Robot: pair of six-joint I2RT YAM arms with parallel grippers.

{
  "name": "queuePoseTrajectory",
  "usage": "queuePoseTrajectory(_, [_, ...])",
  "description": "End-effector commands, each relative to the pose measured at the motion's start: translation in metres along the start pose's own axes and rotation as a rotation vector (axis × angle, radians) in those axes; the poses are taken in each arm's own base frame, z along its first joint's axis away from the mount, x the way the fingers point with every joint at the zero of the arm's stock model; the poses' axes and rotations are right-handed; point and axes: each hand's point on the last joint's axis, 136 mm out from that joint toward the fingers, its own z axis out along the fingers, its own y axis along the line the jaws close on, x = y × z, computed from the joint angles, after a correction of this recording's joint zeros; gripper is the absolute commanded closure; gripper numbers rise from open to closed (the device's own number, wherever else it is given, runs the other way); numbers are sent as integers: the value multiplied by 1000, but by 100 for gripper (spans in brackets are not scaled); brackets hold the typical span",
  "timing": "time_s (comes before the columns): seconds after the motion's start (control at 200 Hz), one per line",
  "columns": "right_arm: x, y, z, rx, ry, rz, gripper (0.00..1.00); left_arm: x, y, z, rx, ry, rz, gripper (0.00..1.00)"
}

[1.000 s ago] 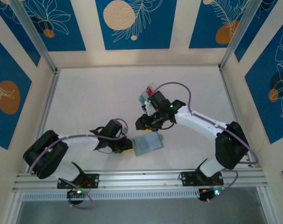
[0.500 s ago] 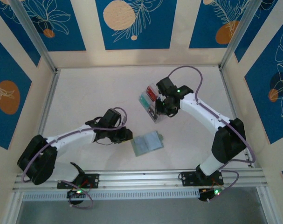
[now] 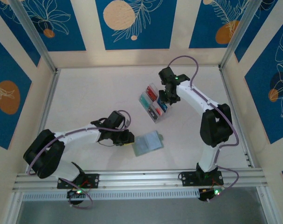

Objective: Put the credit cards into the card holder

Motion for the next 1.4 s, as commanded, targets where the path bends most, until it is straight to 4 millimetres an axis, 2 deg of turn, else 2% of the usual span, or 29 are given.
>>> queuePoseTrajectory(0.0, [-11, 11, -3, -58, -14, -35, 68, 0, -2, 3, 5, -4, 1, 75])
queuePoseTrajectory(0.26, [-17, 20, 8, -51, -10, -73, 72, 2, 1, 4, 3, 0, -3, 76])
queuePoseTrajectory(0.41, [-14, 25, 15, -35, 8, -95, 75, 3, 3, 5, -2, 2, -5, 76])
queuePoseTrajectory(0.69, [-8, 24, 22, 17, 24, -120, 79, 4, 6, 6, -5, 3, -7, 76])
queuePoseTrajectory(1.05, [-9, 15, 26, 64, 37, -124, 92, 5, 7, 5, -9, 1, -6, 76])
queuePoseTrajectory(1.15, [-12, 18, 20, 44, 30, -127, 100, 5, 7, 5, -10, 1, -5, 76])
queuePoseTrajectory(1.21, [-16, 23, 10, 24, 13, -134, 100, 5, 8, 4, -16, 1, -3, 76])
queuePoseTrajectory(1.275, [-20, 28, -6, 19, -21, -146, 100, 5, 8, 1, -23, 1, 3, 76])
queuePoseTrajectory(1.39, [-32, 31, -45, 75, -127, -172, 100, 4, 7, -3, -29, -3, 16, 76])
